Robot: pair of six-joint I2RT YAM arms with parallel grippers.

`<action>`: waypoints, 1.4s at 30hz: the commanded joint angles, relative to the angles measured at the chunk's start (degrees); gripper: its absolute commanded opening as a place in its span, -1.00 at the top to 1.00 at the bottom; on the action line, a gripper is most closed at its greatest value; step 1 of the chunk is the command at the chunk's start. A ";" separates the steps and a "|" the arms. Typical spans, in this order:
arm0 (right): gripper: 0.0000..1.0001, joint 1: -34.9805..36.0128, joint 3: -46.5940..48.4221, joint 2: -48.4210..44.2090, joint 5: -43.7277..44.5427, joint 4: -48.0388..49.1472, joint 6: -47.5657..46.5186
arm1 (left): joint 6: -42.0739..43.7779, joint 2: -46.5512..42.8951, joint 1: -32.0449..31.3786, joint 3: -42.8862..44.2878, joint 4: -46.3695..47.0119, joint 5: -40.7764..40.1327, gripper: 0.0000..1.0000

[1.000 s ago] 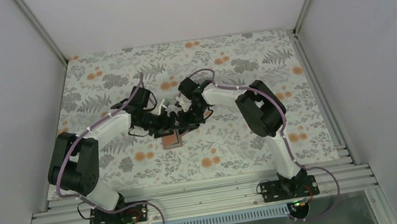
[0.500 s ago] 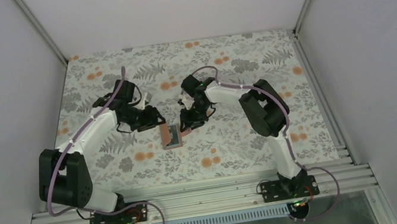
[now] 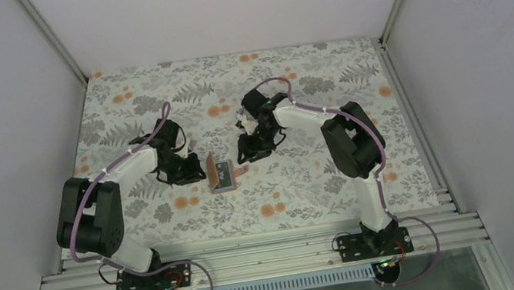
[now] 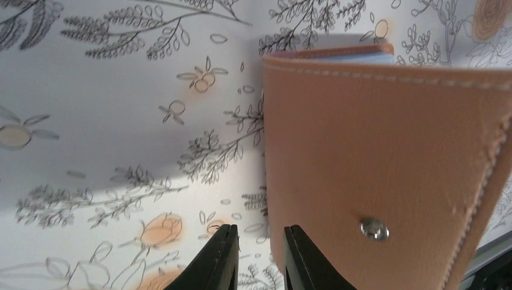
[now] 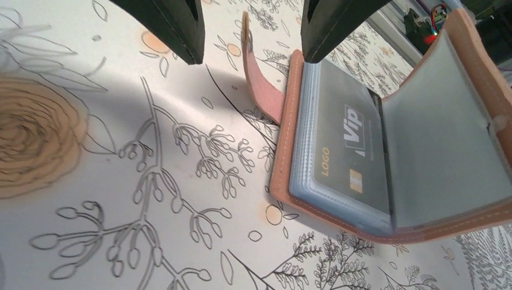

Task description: Put the credit cards into the card holder

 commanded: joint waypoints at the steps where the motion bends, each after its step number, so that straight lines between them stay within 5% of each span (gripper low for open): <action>1: 0.17 -0.97 -1.72 -3.41 1.00 -1.58 -1.49 | -0.58 2.24 -0.16 0.32 5.05 2.94 0.59; 17: 0.70 -1.35 -6.04 -4.13 -0.38 0.55 -1.93 | -1.52 8.04 -4.63 4.69 5.38 2.70 0.58; 42: 0.91 -1.35 -6.32 -1.67 -3.88 2.70 -1.33 | -1.35 10.85 -6.62 5.50 5.57 2.06 0.59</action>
